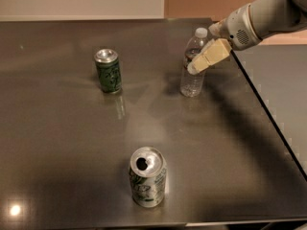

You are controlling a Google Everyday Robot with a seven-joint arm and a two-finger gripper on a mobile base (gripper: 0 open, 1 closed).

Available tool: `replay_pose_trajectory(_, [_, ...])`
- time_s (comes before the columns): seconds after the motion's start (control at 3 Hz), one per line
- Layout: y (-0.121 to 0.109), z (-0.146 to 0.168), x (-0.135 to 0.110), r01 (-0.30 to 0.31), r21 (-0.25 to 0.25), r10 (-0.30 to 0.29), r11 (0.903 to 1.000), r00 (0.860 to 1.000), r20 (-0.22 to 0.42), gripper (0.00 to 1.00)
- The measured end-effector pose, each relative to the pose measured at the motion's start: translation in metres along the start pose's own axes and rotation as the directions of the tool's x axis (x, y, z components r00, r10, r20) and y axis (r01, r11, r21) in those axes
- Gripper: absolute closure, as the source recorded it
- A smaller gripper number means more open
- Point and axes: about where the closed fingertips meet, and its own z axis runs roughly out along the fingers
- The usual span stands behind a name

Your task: Pick water bottle

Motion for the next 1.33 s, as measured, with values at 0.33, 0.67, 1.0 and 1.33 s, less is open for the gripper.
replay_pose_trajectory(0.33, [-0.001, 0.004, -0.001, -0.004, -0.008, 0.004, 1.0, 1.0, 0.012, 0.0])
replay_pose_trajectory(0.67, [0.011, -0.001, -0.01, -0.001, -0.053, 0.004, 0.9986, 0.999, 0.052, 0.17])
replay_pose_trajectory(1.0, [0.023, -0.011, -0.019, 0.002, -0.084, 0.005, 0.9964, 0.996, 0.085, 0.39])
replay_pose_trajectory(1.33, [0.03, -0.021, -0.024, 0.001, -0.1, 0.009, 0.995, 0.995, 0.098, 0.62])
